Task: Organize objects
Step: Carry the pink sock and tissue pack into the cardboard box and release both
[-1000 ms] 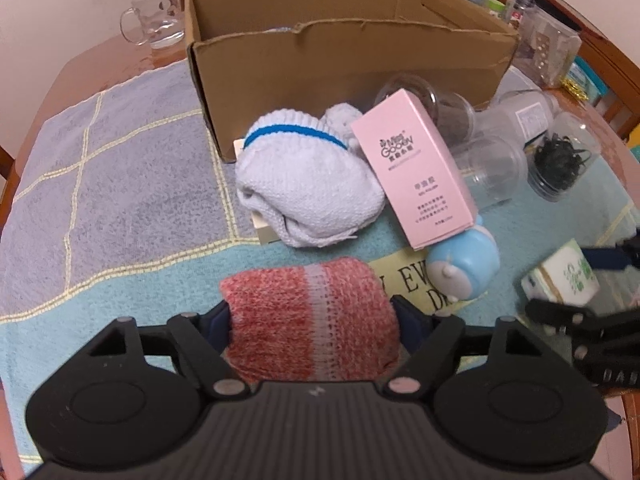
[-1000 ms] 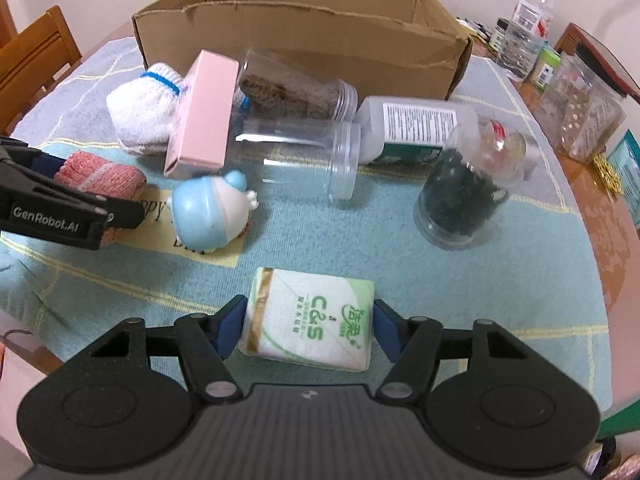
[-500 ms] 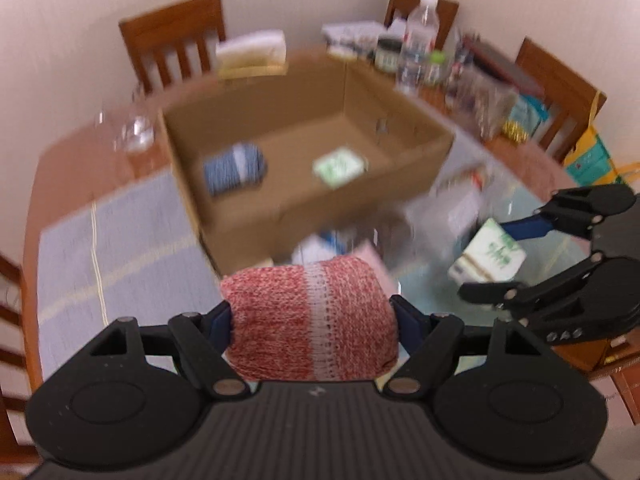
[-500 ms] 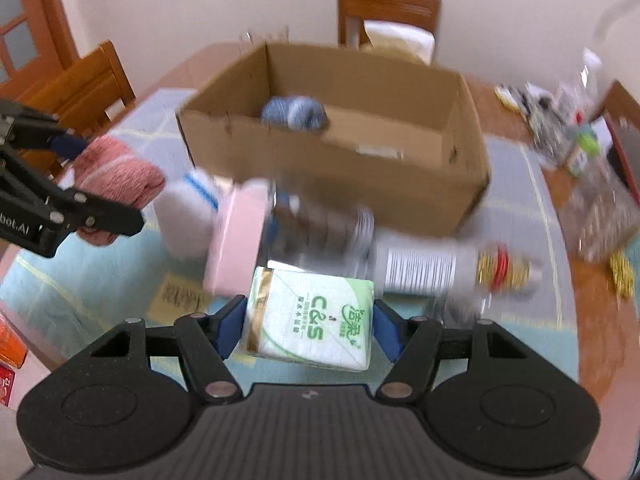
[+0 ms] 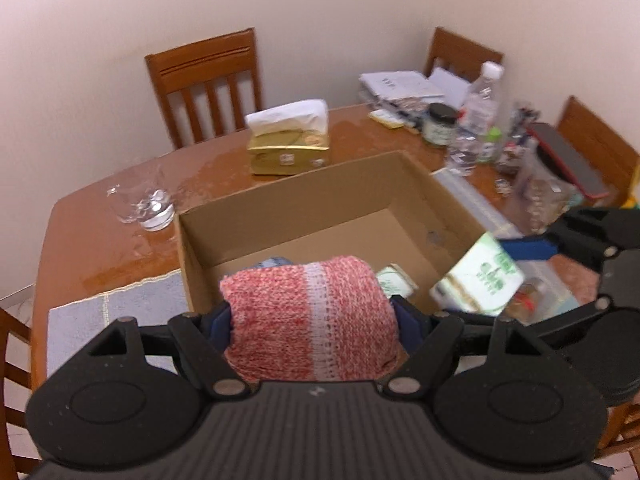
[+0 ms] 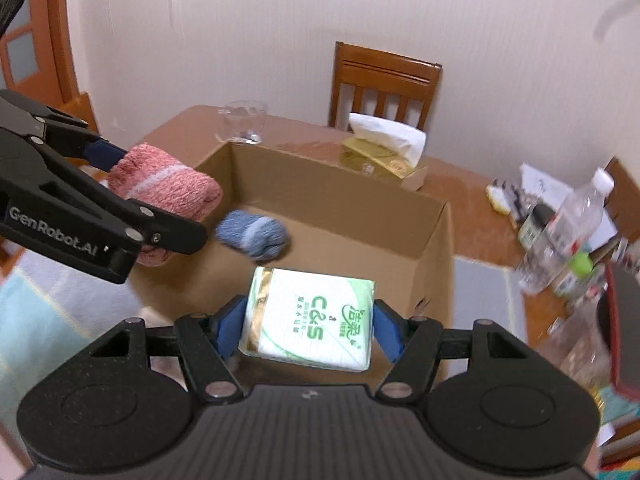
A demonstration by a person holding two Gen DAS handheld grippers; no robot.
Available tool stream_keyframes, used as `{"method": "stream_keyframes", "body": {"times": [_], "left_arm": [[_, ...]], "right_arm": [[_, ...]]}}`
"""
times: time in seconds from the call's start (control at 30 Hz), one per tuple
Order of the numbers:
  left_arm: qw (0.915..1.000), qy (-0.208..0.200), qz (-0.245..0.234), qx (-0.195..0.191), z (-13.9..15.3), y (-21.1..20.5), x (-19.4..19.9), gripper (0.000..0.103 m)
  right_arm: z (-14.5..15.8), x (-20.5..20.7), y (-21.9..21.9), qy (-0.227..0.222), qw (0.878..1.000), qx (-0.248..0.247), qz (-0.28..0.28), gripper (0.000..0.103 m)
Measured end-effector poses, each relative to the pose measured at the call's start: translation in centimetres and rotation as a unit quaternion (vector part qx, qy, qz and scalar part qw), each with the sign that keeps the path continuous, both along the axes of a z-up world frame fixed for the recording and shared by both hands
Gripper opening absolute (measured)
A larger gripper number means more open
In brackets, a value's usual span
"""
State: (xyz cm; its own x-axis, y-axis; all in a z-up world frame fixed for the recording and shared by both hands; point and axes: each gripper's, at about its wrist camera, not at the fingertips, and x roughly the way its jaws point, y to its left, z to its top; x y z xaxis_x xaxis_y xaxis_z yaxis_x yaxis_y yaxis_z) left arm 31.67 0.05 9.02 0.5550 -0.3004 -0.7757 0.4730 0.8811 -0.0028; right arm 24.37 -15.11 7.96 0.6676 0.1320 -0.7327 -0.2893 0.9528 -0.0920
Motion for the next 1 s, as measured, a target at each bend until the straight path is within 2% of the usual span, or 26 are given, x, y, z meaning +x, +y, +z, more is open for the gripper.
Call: {"method": "stream_keyframes", "body": {"times": [0.1,0.17,0.23,0.27,0.3,0.33,0.57,1.0], "left_arm": [[0.9998,0.019,0.011,-0.004,-1.2,-0.2,1.2,0.078],[0.9994,0.03,0.016,-0.005,-1.9,-0.4,1.6,0.078],[0.9993,0.031,0.021,-0.008,-2.3,-0.4,1.7,0.082],[0.9992,0.03,0.023,-0.009,-2.4,-0.4,1.8,0.09],[0.9992,0.028,0.027,-0.01,-2.5,-0.4,1.9,0.096],[0.9992,0.022,0.031,-0.012,-2.4,-0.4,1.9,0.097],[0.9994,0.006,0.034,-0.007,-1.4,0.1,1.3,0.098],[0.9995,-0.018,0.023,0.013,-1.3,1.8,-4.0,0.1]], "right_arm": [[-0.2,1.6,-0.1,-0.002,1.0,-0.003,-0.001,0.074],[-0.2,1.8,-0.1,0.0,1.0,0.001,0.003,0.092],[-0.3,1.8,-0.1,-0.007,1.0,-0.005,0.007,0.099],[-0.4,1.6,0.0,-0.01,1.0,-0.01,0.01,0.1],[-0.5,1.4,0.0,-0.012,1.0,-0.014,0.013,0.101],[-0.5,1.3,0.0,-0.011,1.0,-0.017,0.016,0.101],[-0.7,0.7,-0.3,0.001,1.0,-0.018,0.011,0.102],[-1.3,-4.3,-0.5,0.003,1.0,-0.006,-0.012,0.103]]}}
